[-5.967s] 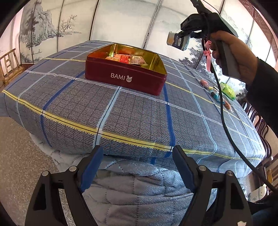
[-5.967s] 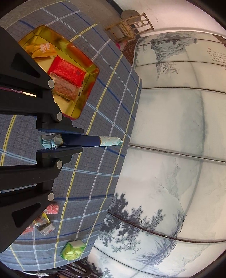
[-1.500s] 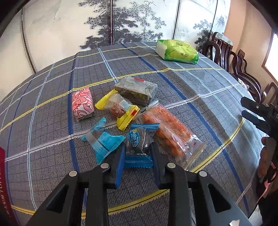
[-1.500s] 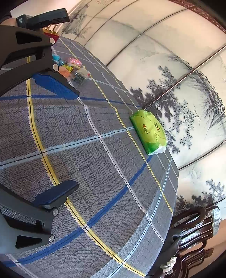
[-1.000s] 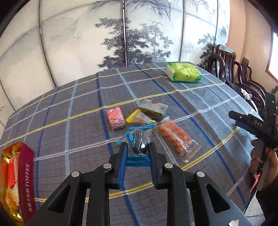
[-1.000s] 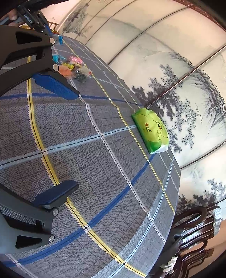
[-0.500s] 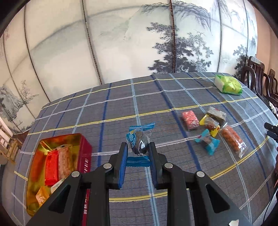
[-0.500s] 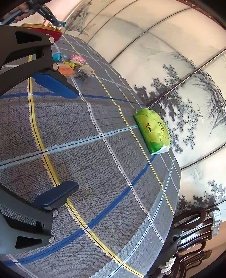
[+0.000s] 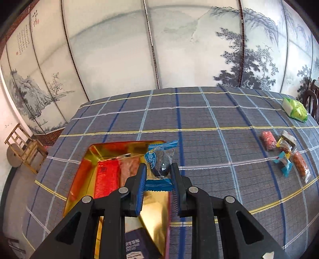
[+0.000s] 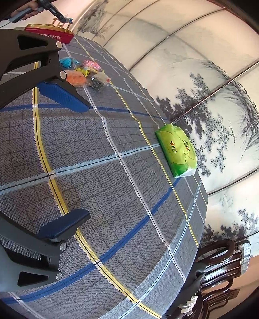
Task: Organize snacks
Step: 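Carry the blue-wrapped candy over the gold tin with the left tool, then lower the blue candy into the tin and open the left tool, then move the right tool toward the clear bag of orange sticks, then grasp the clear bag of orange sticks with the right tool, then carry the clear bag over the gold tin with the right tool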
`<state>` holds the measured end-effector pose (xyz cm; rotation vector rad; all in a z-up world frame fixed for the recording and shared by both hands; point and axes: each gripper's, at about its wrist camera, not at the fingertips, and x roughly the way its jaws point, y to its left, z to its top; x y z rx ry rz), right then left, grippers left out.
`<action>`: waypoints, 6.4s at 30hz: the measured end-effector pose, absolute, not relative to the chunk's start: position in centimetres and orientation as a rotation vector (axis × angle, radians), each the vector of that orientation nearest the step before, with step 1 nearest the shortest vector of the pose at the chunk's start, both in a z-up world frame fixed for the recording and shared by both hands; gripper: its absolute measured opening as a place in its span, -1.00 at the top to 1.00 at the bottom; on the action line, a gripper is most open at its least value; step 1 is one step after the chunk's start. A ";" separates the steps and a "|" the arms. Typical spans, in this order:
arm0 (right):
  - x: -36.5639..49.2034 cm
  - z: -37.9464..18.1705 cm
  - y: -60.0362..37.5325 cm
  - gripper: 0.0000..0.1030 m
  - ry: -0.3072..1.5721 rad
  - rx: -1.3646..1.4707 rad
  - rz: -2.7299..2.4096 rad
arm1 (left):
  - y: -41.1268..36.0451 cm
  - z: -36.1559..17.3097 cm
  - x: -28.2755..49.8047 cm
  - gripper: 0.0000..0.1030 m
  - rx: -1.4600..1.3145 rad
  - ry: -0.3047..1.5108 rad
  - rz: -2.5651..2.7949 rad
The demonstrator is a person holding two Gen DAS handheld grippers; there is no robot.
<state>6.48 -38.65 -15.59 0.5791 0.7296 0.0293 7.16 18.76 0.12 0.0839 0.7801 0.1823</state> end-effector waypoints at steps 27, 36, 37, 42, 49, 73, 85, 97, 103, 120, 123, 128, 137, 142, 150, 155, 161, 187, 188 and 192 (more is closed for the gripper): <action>6.5 -15.5 -38.6 -0.91 0.730 0.578 0.029 | 31.2 -2.5 6.3 0.60 -0.076 0.933 0.320; 6.5 -15.5 -38.6 -0.91 0.730 0.578 0.029 | 31.4 -3.6 6.5 0.59 -0.065 0.959 0.336; 6.5 -15.5 -38.6 -0.91 0.730 0.578 0.029 | 31.4 -3.7 6.5 0.59 -0.060 0.960 0.339; 6.6 -15.5 -38.6 -0.91 0.730 0.578 0.029 | 31.2 -4.1 6.8 0.59 -0.044 0.974 0.346; 6.5 -15.6 -38.6 -0.91 0.730 0.578 0.029 | 31.6 -4.9 7.2 0.59 -0.047 1.003 0.354; 6.6 -15.6 -38.6 -0.91 0.730 0.578 0.029 | 32.0 -6.0 7.3 0.59 -0.038 1.038 0.367; 6.6 -15.6 -38.6 -0.91 0.730 0.578 0.029 | 32.8 -7.0 7.2 0.59 -0.044 1.058 0.378; 6.7 -15.6 -38.5 -0.93 0.733 0.573 0.029 | 32.8 -7.1 7.2 0.54 -0.035 1.053 0.371; 6.9 -15.7 -37.7 -1.00 0.752 0.536 0.025 | 32.6 -6.5 6.3 0.37 -0.063 1.022 0.310; 6.5 -11.9 -23.2 -1.00 0.841 -0.028 0.133 | 27.5 -0.9 -7.2 -0.46 -0.099 0.665 0.151; 6.4 -11.9 -18.7 -0.99 0.831 -0.159 0.187 | 25.9 -2.7 -9.6 -0.49 -0.127 0.687 0.120; 7.6 -12.4 -15.5 -0.82 0.842 -0.165 0.253 | 22.9 -5.1 -11.8 -0.49 -0.114 0.738 0.050; 11.9 -14.0 -16.9 -0.39 0.904 -0.047 0.255 | 20.1 -6.1 -13.5 -0.48 -0.125 0.735 -0.023; 12.4 -14.5 -17.5 -0.98 0.897 -0.039 0.204 | 19.0 -6.4 -13.8 -0.48 -0.134 0.733 -0.043; 12.4 -14.7 -18.6 -0.97 0.938 0.031 0.084 | 17.2 -7.2 -14.7 -0.44 -0.153 0.760 -0.083; 11.4 -13.6 -17.9 0.26 0.889 -0.007 0.135 | 17.5 -6.0 -15.7 -0.44 -0.151 0.718 -0.073; 10.3 -12.6 -17.3 0.27 0.885 -0.091 0.131 | 17.8 -5.5 -16.5 -0.44 -0.147 0.696 -0.069; 10.5 -1.9 -11.9 0.26 0.730 -0.133 0.093 | 21.0 -8.7 -21.7 -0.43 -0.186 0.709 0.018; 10.6 -1.6 -10.9 0.26 0.725 -0.138 0.103 | 21.2 -8.9 -21.8 -0.43 -0.192 0.713 0.024; 11.2 -0.7 -6.8 0.26 0.709 -0.165 0.152 | 22.1 -9.3 -22.3 -0.42 -0.210 0.725 0.044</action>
